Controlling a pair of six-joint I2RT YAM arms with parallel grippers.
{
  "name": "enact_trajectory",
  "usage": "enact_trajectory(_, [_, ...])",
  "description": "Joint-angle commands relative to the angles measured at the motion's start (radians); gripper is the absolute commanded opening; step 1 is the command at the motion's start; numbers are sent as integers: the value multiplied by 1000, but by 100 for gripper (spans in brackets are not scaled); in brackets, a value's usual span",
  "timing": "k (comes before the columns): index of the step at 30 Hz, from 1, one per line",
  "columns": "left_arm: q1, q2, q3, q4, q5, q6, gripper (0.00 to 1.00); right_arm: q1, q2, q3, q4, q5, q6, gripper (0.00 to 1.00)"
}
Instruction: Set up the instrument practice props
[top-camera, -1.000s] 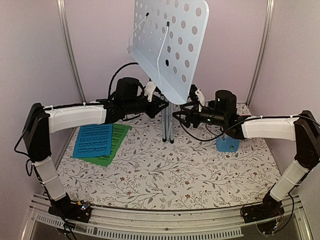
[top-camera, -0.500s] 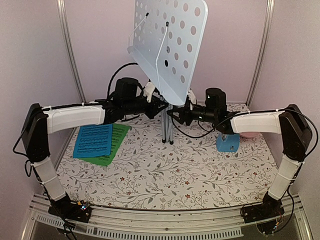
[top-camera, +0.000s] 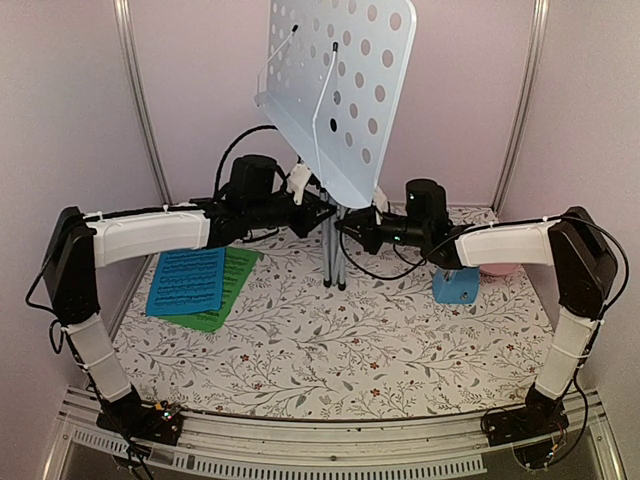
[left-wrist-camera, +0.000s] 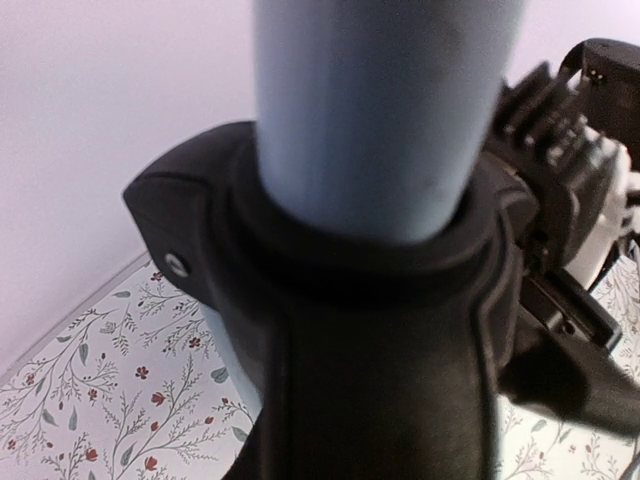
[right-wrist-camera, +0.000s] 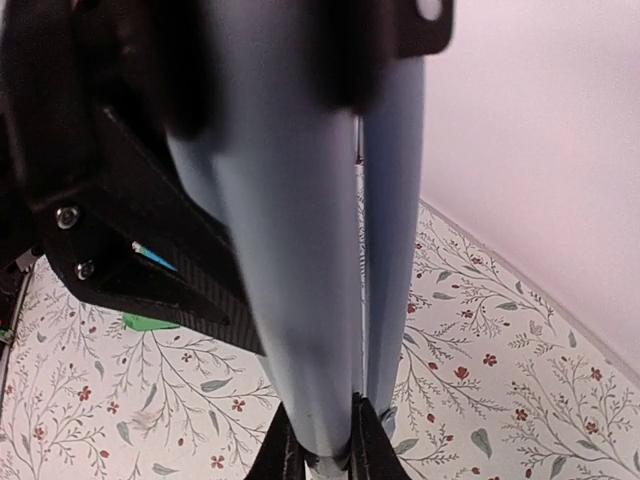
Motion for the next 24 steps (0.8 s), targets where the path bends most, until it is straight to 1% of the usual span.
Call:
enact_trajectory(1, [9, -100, 70, 125, 17, 10, 0, -4, -3, 26, -21, 37, 23, 2])
enact_trajectory(2, [11, -104, 69, 117, 12, 17, 0, -4, -13, 26, -26, 47, 24, 0])
enact_trajectory(8, [51, -146, 55, 65, 1, 38, 0, -8, -85, -8, -47, 102, 22, 0])
enact_trajectory(16, [106, -235, 3, 13, -10, 70, 0, -49, -158, -67, -84, 116, 50, 0])
enact_trajectory(24, [117, -310, -67, -3, -19, 105, 0, -53, -219, -164, -87, 152, 44, 0])
